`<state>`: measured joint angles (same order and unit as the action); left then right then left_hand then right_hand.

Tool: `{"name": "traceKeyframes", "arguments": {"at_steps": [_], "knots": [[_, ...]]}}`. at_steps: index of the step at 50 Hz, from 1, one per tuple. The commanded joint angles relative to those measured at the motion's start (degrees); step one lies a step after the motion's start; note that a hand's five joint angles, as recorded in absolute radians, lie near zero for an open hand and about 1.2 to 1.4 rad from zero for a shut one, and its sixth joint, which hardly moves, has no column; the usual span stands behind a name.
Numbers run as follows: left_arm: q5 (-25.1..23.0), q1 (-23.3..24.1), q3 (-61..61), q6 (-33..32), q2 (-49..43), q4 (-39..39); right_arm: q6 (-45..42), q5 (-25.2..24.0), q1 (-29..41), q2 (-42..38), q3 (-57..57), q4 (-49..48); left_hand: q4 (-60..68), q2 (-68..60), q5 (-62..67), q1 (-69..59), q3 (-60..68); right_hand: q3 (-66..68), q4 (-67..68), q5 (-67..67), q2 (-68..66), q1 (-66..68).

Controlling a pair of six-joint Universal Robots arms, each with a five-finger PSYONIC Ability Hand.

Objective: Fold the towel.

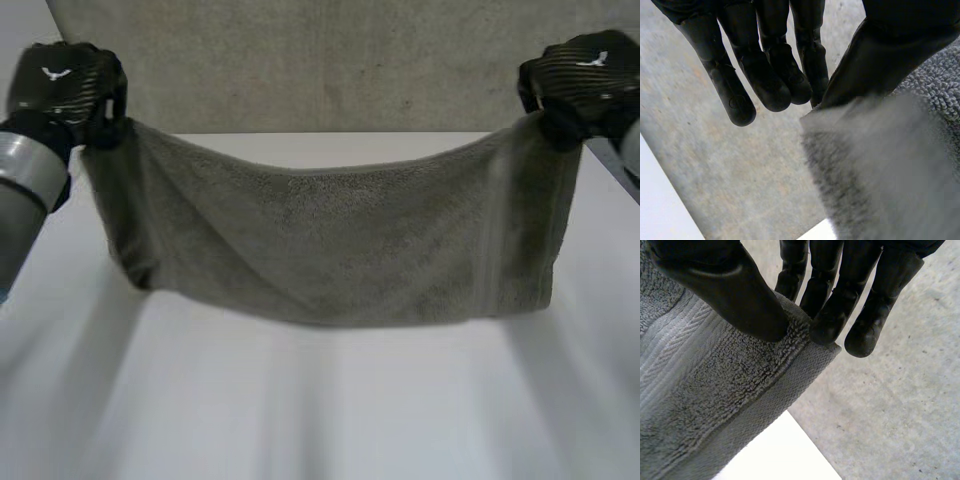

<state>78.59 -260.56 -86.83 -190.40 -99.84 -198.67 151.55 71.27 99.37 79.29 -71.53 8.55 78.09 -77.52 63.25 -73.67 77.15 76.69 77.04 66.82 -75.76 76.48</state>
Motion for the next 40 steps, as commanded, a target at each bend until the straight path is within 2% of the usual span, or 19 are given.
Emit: {"name": "traceKeyframes", "arguments": {"at_steps": [1,4,9,14,19,21,22,24,26,28,29,31,32,34,36,37,39,40], "knots": [[0.9,1.2,16.9,0.4,-10.2,0.5,-1.8,11.5,4.9,-11.7,19.0,0.5,1.9,-2.5,6.7,-6.3,2.9,3.3,3.0,3.2,-4.2,3.5],[1.1,1.9,20.4,1.0,-10.1,0.6,-0.7,14.0,5.4,-11.7,25.2,0.4,1.9,-2.5,6.7,-6.3,2.9,3.3,3.0,3.2,-4.2,3.5],[3.3,3.8,29.2,7.0,-8.2,0.7,1.4,14.0,5.3,-10.7,31.3,2.4,1.9,-2.5,6.7,-6.3,2.9,3.3,3.0,3.2,-4.2,3.5],[3.1,3.6,28.0,10.1,-5.7,1.9,1.5,11.0,4.9,-10.4,31.8,8.1,1.9,-2.5,6.7,-6.3,2.9,3.3,3.0,3.2,-4.2,3.5],[2.6,3.3,23.5,10.1,-5.3,3.3,0.7,9.2,4.5,-10.2,27.1,12.4,1.9,-2.5,6.7,-6.3,2.9,3.3,3.0,3.2,-4.2,3.5],[0.6,2.6,15.7,10.0,-5.2,4.0,0.1,8.8,4.4,-10.0,24.3,12.6,1.9,-2.5,6.7,-6.3,2.9,3.3,3.0,3.2,-4.2,3.5],[0.6,2.6,15.6,10.0,-5.2,4.0,-0.8,8.2,4.3,-9.9,21.5,12.5,1.9,-2.5,6.7,-6.3,2.9,3.3,3.0,3.2,-4.2,3.5],[-3.2,0.9,8.0,9.9,-4.9,3.9,-1.8,7.2,3.8,-9.7,18.5,12.5,1.9,-2.5,6.7,-6.3,2.9,3.3,3.0,3.2,-4.2,3.5],[-3.2,0.9,8.0,9.9,-4.9,3.9,-3.4,5.4,2.8,-8.2,11.4,12.6,1.9,-2.5,6.7,-6.3,2.9,3.3,3.0,3.2,-4.2,3.5],[-8.3,-2.2,-1.2,9.9,-1.8,3.7,-4.1,4.4,2.4,-6.3,7.7,12.6,1.9,-2.5,6.7,-6.3,2.9,3.3,3.0,3.2,-4.2,3.5],[-8.3,-2.2,-1.2,9.9,-1.8,3.7,-4.1,4.4,2.4,-6.3,7.6,12.6,1.9,-2.5,6.7,-6.3,2.9,3.3,3.0,3.2,-4.2,3.5],[-12.0,-4.4,-8.4,9.3,1.8,3.6,-6.0,1.8,0.6,-1.7,0.5,12.9,1.9,-2.5,6.7,-6.3,2.9,3.3,3.0,3.2,-4.2,3.5],[-12.0,-4.4,-8.4,9.3,1.8,3.5,-6.0,1.8,0.6,-1.7,0.5,12.9,1.9,-2.5,6.7,-6.3,2.9,3.3,3.0,3.2,-4.2,3.5],[-13.6,-5.1,-11.7,8.8,4.0,3.5,-7.8,-1.4,-2.2,3.6,-6.1,13.3,1.9,-2.5,6.7,-6.3,2.9,3.3,3.0,3.2,-4.2,3.5],[-16.4,-6.4,-17.1,7.9,10.0,3.5,-8.3,-2.9,-3.5,6.9,-8.6,13.3,1.9,-2.5,6.7,-6.3,2.9,3.3,3.0,3.2,-4.2,3.5],[-16.5,-6.4,-17.1,7.9,10.0,3.5,-8.5,-4.6,-5.0,10.2,-10.7,13.3,1.9,-2.5,6.7,-6.3,2.9,3.3,3.0,3.2,-4.2,3.5],[-18.6,-8.5,-20.1,8.2,15.7,3.6,-8.6,-6.0,-6.8,13.5,-12.2,13.4,1.9,-2.5,6.7,-6.3,2.9,3.3,3.0,3.2,-4.2,3.5],[-18.7,-8.6,-20.1,8.2,15.7,3.6,-8.6,-6.1,-6.8,13.5,-12.2,13.4,1.9,-2.5,6.7,-6.3,2.9,3.3,3.0,3.2,-4.2,3.5]]}}
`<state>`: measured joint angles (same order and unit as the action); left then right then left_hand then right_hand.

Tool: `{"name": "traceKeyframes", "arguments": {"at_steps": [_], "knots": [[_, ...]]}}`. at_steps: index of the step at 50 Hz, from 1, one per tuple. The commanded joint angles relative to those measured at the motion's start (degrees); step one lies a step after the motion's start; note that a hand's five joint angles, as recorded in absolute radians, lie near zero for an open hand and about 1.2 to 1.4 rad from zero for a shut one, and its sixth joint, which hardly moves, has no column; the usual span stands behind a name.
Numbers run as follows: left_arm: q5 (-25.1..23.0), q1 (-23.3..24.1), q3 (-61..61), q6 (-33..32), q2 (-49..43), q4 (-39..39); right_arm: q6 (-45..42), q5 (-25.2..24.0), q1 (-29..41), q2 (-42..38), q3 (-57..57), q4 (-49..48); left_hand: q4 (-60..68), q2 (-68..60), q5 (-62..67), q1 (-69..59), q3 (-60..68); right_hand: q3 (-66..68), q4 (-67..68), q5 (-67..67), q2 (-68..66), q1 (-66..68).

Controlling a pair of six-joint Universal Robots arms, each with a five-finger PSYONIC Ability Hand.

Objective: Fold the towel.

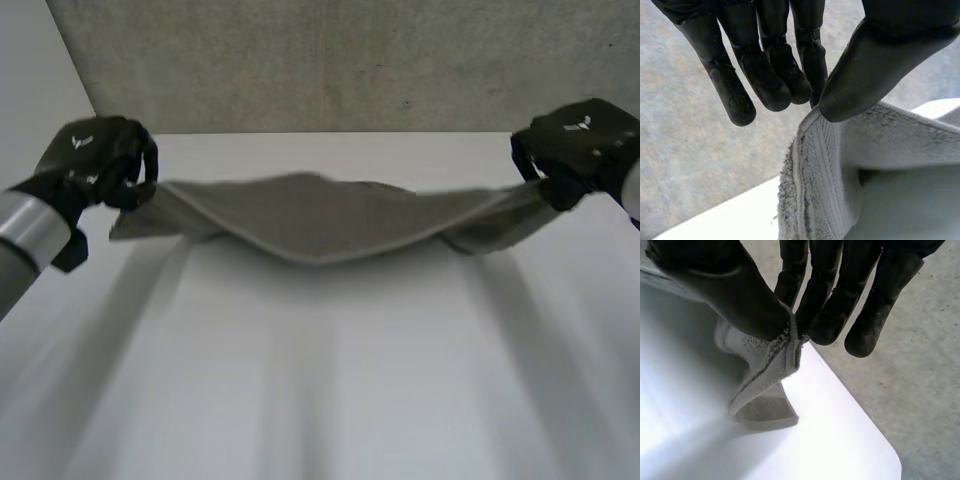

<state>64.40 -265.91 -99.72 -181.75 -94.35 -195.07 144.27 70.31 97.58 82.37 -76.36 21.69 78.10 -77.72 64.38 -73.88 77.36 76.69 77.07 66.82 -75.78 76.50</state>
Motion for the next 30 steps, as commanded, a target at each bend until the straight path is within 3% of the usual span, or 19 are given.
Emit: {"name": "traceKeyframes", "arguments": {"at_steps": [1,8,14,19,24,30], "knots": [[-5.2,-4.5,-7.9,-0.2,12.6,0.5,-1.3,-6.5,-6.9,13.1,-8.1,0.6,1.9,-2.3,5.6,-6.1,2.6,3.3,2.9,3.2,-4.2,3.5],[-7.4,-7.8,-8.7,2.4,18.2,2.2,-1.3,-14.8,-15.3,17.1,-7.7,4.7,1.9,-2.3,5.6,-6.1,2.6,3.3,2.9,3.2,-4.2,3.5],[-7.8,-7.2,-9.5,4.8,17.7,2.1,-1.4,-17.7,-16.5,15.5,-9.9,4.1,1.9,-2.3,5.6,-6.1,2.6,3.3,2.9,3.2,-4.2,3.5],[-7.9,-6.5,-11.0,4.6,12.5,0.7,-3.1,-17.0,-15.8,8.2,-12.2,2.2,1.9,-2.3,5.6,-6.1,2.6,3.3,2.9,3.2,-4.2,3.5],[-7.2,-1.8,-8.8,4.0,-1.0,-4.4,-3.7,-14.9,-14.0,1.6,-11.5,-0.1,1.9,-2.3,5.6,-6.1,2.6,3.3,2.9,3.2,-4.2,3.5],[-6.8,0.6,-4.5,2.4,-10.9,-6.1,-4.0,-8.4,-10.9,-6.9,-9.5,-4.1,1.9,-2.3,5.6,-6.1,2.6,3.3,2.9,3.2,-4.2,3.5]]}}
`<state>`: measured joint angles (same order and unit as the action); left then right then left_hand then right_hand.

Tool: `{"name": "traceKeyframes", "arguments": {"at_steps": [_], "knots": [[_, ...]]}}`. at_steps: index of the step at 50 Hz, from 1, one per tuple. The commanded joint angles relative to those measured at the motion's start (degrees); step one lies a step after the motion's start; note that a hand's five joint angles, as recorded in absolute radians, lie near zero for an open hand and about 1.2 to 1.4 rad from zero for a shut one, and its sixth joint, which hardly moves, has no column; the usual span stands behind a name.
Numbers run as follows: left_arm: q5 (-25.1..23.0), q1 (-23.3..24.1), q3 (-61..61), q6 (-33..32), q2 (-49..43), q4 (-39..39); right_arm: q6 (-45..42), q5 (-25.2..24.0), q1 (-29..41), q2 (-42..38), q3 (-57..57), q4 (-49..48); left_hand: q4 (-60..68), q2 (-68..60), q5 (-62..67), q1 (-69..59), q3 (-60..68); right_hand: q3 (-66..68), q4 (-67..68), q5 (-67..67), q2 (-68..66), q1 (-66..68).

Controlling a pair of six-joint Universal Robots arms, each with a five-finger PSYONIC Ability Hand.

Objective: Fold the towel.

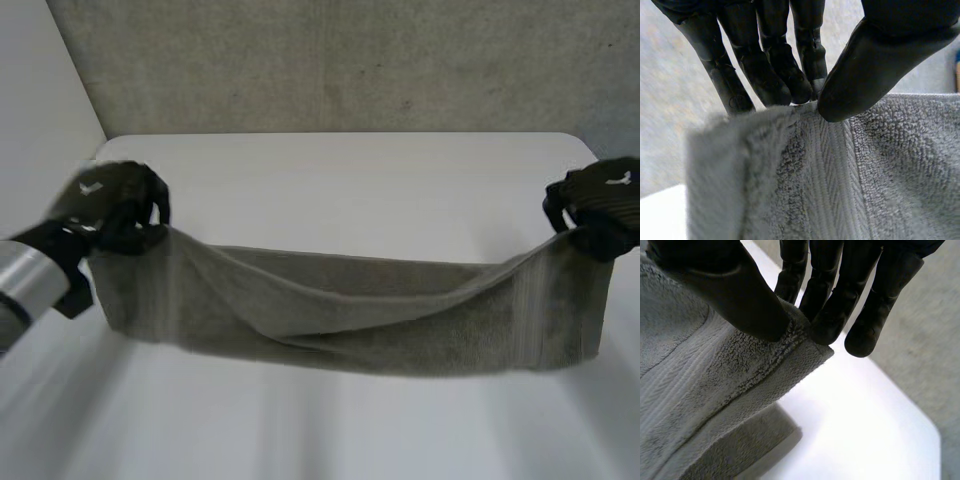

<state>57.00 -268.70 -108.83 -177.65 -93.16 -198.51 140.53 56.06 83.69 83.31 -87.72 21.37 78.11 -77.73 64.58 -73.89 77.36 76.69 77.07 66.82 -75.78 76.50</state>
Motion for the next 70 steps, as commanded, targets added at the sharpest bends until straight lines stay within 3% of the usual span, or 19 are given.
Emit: {"name": "traceKeyframes", "arguments": {"at_steps": [1,6,10,15,30,31,32,33,34,35,36,37,44,50,57,63,68,70], "knots": [[0.7,3.7,6.3,-3.0,-14.8,-2.4,-0.3,7.3,3.5,-9.5,1.9,-5.1,1.9,-2.3,5.4,-6.1,2.6,3.3,2.9,3.2,-4.2,3.5],[2.1,4.3,11.6,-6.0,-21.4,-2.2,0.4,9.4,4.5,-13.9,1.9,-10.4,1.9,-2.3,5.4,-6.1,2.6,3.3,2.9,3.2,-4.2,3.5],[5.9,5.6,16.3,-6.4,-25.7,-2.1,0.5,10.6,5.7,-16.1,1.9,-13.5,1.9,-2.3,5.4,-6.1,2.6,3.3,2.9,3.2,-4.2,3.5],[9.0,6.1,19.3,-6.5,-28.4,-2.2,0.6,15.2,8.5,-19.5,2.0,-18.7,1.9,-2.3,5.4,-6.1,2.6,3.3,2.9,3.2,-4.2,3.5],[11.2,7.0,22.9,-6.3,-32.4,-2.6,0.6,24.4,12.4,-22.9,2.6,-25.8,0.6,-1.0,4.1,-4.8,1.3,3.3,2.9,3.2,-4.2,3.5],[11.5,7.5,23.1,-6.2,-32.7,-2.6,0.6,24.6,12.6,-23.0,2.5,-25.8,-20.1,19.7,-16.6,15.9,-19.3,3.3,2.9,3.2,-4.2,3.5],[11.6,7.5,23.1,-6.2,-32.7,-2.6,0.6,24.6,12.6,-23.0,2.5,-25.8,-20.3,19.9,-16.8,16.1,-19.5,3.3,2.9,3.2,-4.2,3.5],[11.7,7.9,23.1,-6.3,-33.0,-2.6,0.6,24.9,12.8,-23.2,2.5,-25.9,-34.1,33.7,-30.6,29.9,-33.4,3.3,2.9,3.2,-4.2,3.5],[11.7,7.9,23.1,-6.3,-33.0,-2.6,0.6,25.4,13.0,-23.2,2.5,-25.9,-34.2,33.9,-30.7,30.0,-33.5,0.2,-0.2,0.1,-1.1,0.4],[12.0,8.2,23.2,-6.2,-33.1,-2.6,0.6,25.4,13.0,-23.2,2.5,-25.9,-52.7,52.4,-49.2,48.5,-52.0,0.2,-0.2,0.0,-1.1,0.4],[12.0,8.2,23.2,-6.2,-33.1,-2.6,0.6,25.8,13.1,-23.3,2.5,-26.0,-52.9,52.5,-49.4,48.7,-52.2,-23.1,-23.5,-23.3,22.2,-23.0],[12.1,8.3,23.3,-6.1,-33.1,-2.4,0.7,26.2,13.1,-23.2,2.6,-26.1,-68.1,67.7,-64.6,63.9,-67.4,-59.7,-60.1,-59.8,58.8,-59.5],[13.7,8.7,22.8,-4.1,-29.4,-2.1,5.7,26.2,13.1,-20.6,2.5,-26.1,-67.7,67.3,-64.2,63.5,-67.0,-66.7,-67.1,-66.8,65.8,-66.5],[15.3,8.6,18.7,1.7,-21.3,-2.4,11.2,24.3,12.8,-11.5,-0.5,-26.1,-67.6,67.2,-64.0,63.3,-66.8,-66.7,-67.1,-66.8,65.8,-66.5],[17.3,9.2,10.2,3.0,-9.7,-3.1,11.2,19.7,12.6,-1.0,-6.9,-23.9,-67.7,67.3,-64.2,63.5,-67.0,-66.7,-67.1,-66.8,65.8,-66.5],[19.1,10.5,4.5,3.0,-5.9,-5.5,8.0,15.8,12.4,5.5,-16.2,-17.7,-66.5,66.2,-63.0,62.3,-65.8,-66.7,-67.1,-66.8,65.8,-66.5],[20.3,11.4,0.0,2.1,-5.6,-10.1,-0.3,13.3,10.5,6.3,-23.6,-17.5,-51.4,51.0,-47.9,47.2,-50.7,-66.7,-67.1,-66.8,65.8,-66.5],[21.0,11.7,-0.9,2.0,-6.2,-12.0,-4.5,13.1,8.3,6.2,-27.1,-18.0,-26.3,25.9,-22.8,22.1,-25.6,-60.2,-60.6,-60.4,59.3,-60.1]]}}
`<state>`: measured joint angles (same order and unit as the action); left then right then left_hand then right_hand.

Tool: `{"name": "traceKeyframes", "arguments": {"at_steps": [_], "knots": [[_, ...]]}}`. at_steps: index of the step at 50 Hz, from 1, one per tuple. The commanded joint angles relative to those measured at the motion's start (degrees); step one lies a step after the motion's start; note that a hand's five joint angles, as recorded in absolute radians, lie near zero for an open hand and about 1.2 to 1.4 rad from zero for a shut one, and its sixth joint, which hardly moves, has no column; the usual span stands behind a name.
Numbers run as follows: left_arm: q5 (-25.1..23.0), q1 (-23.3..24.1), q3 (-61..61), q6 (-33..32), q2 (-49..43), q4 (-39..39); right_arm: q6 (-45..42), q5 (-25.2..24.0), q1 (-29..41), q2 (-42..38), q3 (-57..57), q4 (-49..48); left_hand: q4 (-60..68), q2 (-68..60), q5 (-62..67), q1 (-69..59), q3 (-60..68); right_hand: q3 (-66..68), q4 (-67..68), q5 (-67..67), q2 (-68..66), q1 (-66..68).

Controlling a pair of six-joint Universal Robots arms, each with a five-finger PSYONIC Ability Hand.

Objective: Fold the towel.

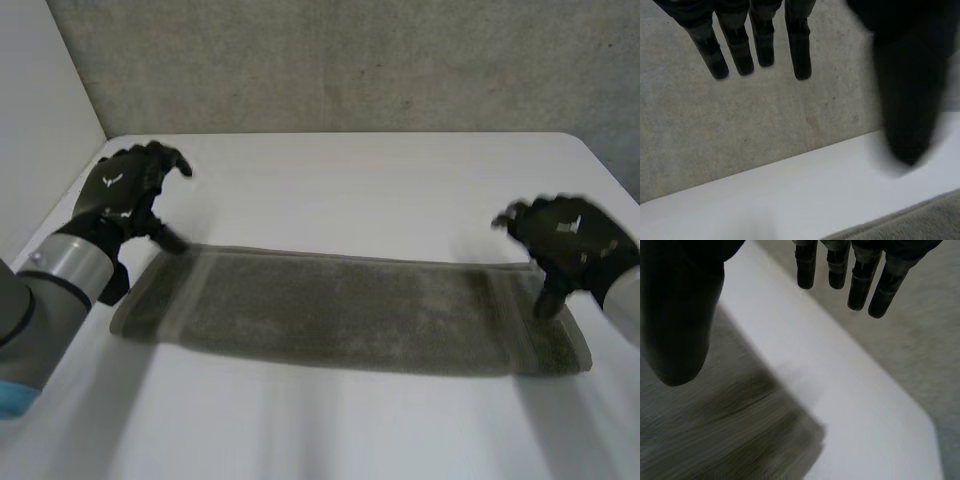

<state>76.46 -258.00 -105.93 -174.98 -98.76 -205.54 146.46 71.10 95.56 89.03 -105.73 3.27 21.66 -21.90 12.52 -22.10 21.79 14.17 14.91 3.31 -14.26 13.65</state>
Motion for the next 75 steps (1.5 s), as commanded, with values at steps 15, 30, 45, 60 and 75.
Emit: {"name": "traceKeyframes", "arguments": {"at_steps": [15,30,45,60,75], "knots": [[1.6,0.7,-3.8,-0.6,-2.9,-4.9,-11.9,-4.7,-10.4,-5.4,-16.6,-15.8,53.5,-53.2,52.6,-53.0,53.3,14.4,13.7,15.3,-14.3,14.9],[1.7,0.7,-4.1,-0.5,-3.0,-5.0,-12.3,-4.1,-12.5,-11.9,-15.4,-17.3,16.0,-15.7,15.1,-15.5,15.9,65.8,65.1,66.7,-65.7,66.4],[2.6,0.3,-3.9,-0.5,-3.1,-4.9,-20.3,-3.8,-31.4,-11.9,-2.5,-13.3,5.7,-5.5,4.9,-5.3,5.6,65.8,65.1,66.7,-65.7,66.4],[2.8,0.2,-4.3,-0.5,-3.1,-5.0,-9.4,12.1,15.3,-9.3,16.0,-7.2,1.7,-1.4,0.8,-1.2,1.5,65.8,65.1,66.7,-65.7,66.4],[3.5,0.3,-4.3,-0.5,-3.5,-4.9,-8.3,26.1,45.8,-30.9,21.1,-10.4,1.2,-0.9,0.3,-0.7,1.0,0.6,-0.1,1.5,-0.5,1.1]]}}
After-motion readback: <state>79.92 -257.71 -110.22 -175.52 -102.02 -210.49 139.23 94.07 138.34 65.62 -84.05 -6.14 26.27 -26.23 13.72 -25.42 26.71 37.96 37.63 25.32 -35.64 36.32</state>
